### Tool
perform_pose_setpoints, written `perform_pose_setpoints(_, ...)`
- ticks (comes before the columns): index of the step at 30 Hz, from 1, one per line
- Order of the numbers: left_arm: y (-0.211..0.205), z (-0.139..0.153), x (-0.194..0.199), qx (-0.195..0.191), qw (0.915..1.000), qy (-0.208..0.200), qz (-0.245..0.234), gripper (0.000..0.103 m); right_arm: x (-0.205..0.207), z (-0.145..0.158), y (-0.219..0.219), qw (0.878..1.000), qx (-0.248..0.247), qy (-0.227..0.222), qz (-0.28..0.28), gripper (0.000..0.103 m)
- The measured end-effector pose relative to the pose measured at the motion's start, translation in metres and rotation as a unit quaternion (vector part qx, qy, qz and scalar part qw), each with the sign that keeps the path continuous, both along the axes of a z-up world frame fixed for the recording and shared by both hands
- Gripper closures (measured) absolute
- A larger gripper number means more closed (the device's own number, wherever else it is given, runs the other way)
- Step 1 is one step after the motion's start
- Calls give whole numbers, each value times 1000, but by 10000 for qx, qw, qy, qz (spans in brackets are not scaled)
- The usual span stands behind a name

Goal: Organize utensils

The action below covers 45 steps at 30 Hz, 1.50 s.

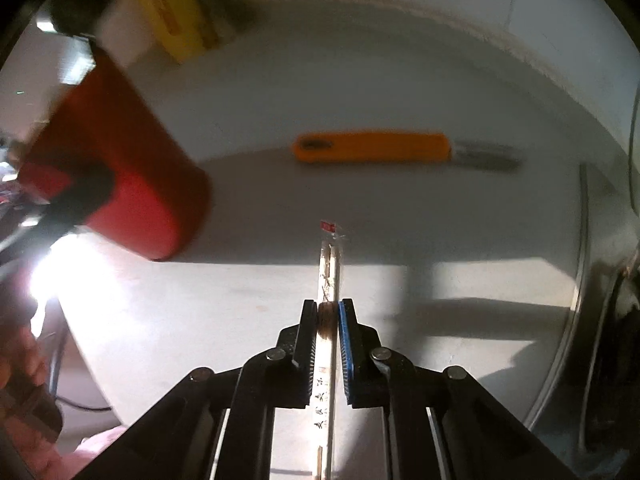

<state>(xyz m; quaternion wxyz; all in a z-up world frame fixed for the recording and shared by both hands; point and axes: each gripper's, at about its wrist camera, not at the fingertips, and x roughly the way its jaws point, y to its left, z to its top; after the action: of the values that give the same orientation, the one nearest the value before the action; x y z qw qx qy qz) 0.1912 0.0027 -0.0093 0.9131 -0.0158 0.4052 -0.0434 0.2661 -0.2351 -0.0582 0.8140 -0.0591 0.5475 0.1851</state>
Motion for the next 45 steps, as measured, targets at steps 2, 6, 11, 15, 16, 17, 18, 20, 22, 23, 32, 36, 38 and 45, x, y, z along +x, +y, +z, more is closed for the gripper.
perform_pose_setpoints(2, 0, 0, 0, 0, 10000, -5, -2, 16, -8, 13, -5, 9997, 143, -204, 11, 92)
perform_pose_setpoints(6, 0, 0, -1, 4, 10000, -25, -8, 16, -25, 40, -18, 9970, 458, -627, -63, 92)
perform_pose_setpoints(11, -1, 1, -5, 14, 10000, -70, -32, 16, -41, 76, -29, 9910, 742, -1106, -150, 92)
perform_pose_setpoints(15, -1, 2, -7, 19, 9999, -89, -52, 16, -55, 112, -38, 9819, 983, -1603, -223, 92)
perform_pose_setpoints(16, 0, 2, -8, 22, 9999, -93, -58, 16, -59, 115, -39, 9798, 1018, -1706, -209, 92)
perform_pose_setpoints(17, 0, 2, -8, 25, 9999, -98, -62, 16, -62, 123, -38, 9772, 1055, -1831, -184, 92)
perform_pose_setpoints(18, 0, 3, -8, 24, 9999, -101, -64, 16, -66, 136, -37, 9735, 1108, -1997, -136, 92)
perform_pose_setpoints(20, 0, 3, -9, 18, 9999, -111, -75, 16, -69, 154, -31, 9680, 1166, -2223, -42, 92)
perform_pose_setpoints(22, 0, 3, -10, 21, 9999, -118, -78, 16, -74, 177, -25, 9595, 1218, -2538, 141, 93)
perform_pose_setpoints(23, 0, 3, -11, 22, 9999, -121, -77, 16, -76, 187, -21, 9555, 1242, -2666, 216, 93)
perform_pose_setpoints(32, 0, 9, -14, -46, 9997, -218, -109, 16, -84, 282, 25, 9135, 1429, -3634, 1143, 93)
perform_pose_setpoints(36, 4, 9, -15, -101, 9997, -221, -96, 16, -78, 267, 44, 9191, 1470, -3411, 1312, 93)
perform_pose_setpoints(38, 5, 9, -15, -138, 9996, -223, -83, 16, -77, 266, 46, 9206, 1463, -3363, 1342, 93)
perform_pose_setpoints(45, 8, 7, -14, -207, 9995, -212, -63, 16, -57, 235, 57, 9355, 1244, -3035, 1315, 93)
